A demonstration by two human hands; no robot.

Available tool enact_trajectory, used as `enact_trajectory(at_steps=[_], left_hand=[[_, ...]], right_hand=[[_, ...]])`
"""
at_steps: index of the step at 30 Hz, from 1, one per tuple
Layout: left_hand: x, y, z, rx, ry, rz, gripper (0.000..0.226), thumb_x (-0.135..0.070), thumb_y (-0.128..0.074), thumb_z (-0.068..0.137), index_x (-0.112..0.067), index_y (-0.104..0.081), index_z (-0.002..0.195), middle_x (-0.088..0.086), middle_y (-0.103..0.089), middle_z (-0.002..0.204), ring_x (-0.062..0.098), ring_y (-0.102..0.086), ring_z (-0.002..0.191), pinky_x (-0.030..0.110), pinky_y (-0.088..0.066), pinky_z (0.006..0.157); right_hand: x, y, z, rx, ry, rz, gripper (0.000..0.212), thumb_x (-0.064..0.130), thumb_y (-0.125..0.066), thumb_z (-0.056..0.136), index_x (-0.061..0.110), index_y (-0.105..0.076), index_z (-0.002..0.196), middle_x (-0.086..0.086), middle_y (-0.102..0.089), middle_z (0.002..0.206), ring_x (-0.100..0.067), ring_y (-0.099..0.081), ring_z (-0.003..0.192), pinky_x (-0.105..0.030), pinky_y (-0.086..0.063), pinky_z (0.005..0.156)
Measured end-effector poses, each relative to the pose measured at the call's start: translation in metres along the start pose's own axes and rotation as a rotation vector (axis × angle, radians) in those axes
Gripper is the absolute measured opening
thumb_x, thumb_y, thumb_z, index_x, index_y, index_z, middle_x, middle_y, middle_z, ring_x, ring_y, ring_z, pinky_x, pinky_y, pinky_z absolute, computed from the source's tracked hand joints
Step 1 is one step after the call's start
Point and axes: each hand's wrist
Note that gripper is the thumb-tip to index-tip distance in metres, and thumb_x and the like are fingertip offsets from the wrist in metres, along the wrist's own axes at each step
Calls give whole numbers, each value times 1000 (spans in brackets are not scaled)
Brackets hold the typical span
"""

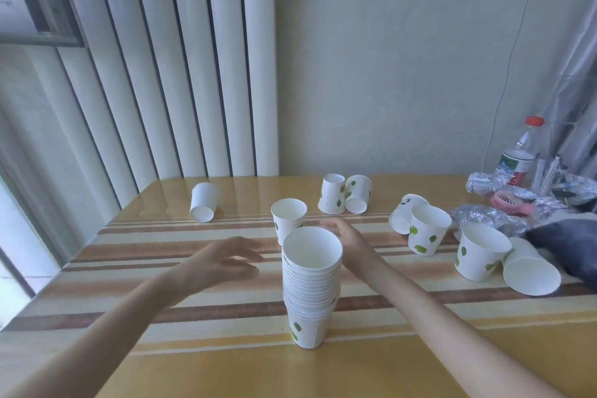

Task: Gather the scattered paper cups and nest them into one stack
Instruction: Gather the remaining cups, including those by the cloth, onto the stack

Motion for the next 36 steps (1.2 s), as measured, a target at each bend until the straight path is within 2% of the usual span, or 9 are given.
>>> enact_trajectory(at_steps=[3,7,12,16,18,22,24,28,36], left_hand=[[4,11,19,-185,47,-29,34,-16,-65,85,-16,-58,118,-8,-73,98,4,-67,94,19,-50,79],[10,15,42,-277,84,-46,29,-21,-64,86,-17,-59,115,-6,-67,109,8,-63,98,21,-46,74],[26,27,62,-323,97,-56,24,-25,-69,81,-20,-64,104,-6,-67,100,13,-64,91,24,-46,74],[30,42,83,-572,51,35,12,-19,-65,85,-16,-62,96,-5,-64,90,9,-62,80,21,-43,66],[35,49,98,-724,27,150,18,-24,-63,86,-17,-59,102,-5,-59,101,13,-60,88,22,-44,67],[46,66,136,-913,203,375,59,-38,-64,83,-15,-41,132,12,-38,135,30,-42,123,39,-40,96],[50,74,149,-899,377,401,74,-43,-64,81,-14,-30,139,21,-32,139,38,-34,128,46,-33,106],[66,84,162,-765,575,289,71,-39,-64,82,-8,-27,134,24,-42,129,43,-52,111,51,-47,92],[43,64,132,-619,377,270,71,-27,-65,81,-13,-27,139,17,-49,124,30,-53,91,43,-53,79]], right_hand=[[2,-16,31,31,21,-132,100,48,-65,63,20,-15,146,-3,-30,148,-20,-36,134,-41,-32,110],[-5,-34,75,-3,0,-9,111,27,-79,71,23,1,149,-3,-24,150,-24,-34,136,-39,-31,109],[-13,-36,96,-47,37,-51,89,25,-74,77,19,-18,146,3,-42,131,-18,-44,124,-24,-33,92],[-11,-33,105,-37,70,-51,79,24,-73,78,20,-26,141,8,-46,118,-12,-47,108,-20,-36,81],[-8,-32,112,-31,84,-15,77,24,-72,78,21,-27,141,6,-50,121,-14,-49,111,-21,-39,84],[-5,-36,126,-33,93,-32,78,27,-72,78,24,-27,140,4,-51,126,-16,-49,116,-25,-36,91],[-5,-37,128,-35,97,-50,79,27,-72,77,24,-26,141,4,-51,127,-16,-49,116,-25,-36,91],[-6,-34,129,-37,102,-106,79,27,-72,78,22,-26,142,6,-48,122,-12,-45,111,-22,-32,89],[13,-17,97,-59,114,-136,76,27,-72,78,22,-28,140,5,-50,123,-15,-49,115,-24,-36,91]])
Point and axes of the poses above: each hand's wrist, its own z-axis towards the middle knuckle, its own y-axis out of the back of the hand, x = y × z
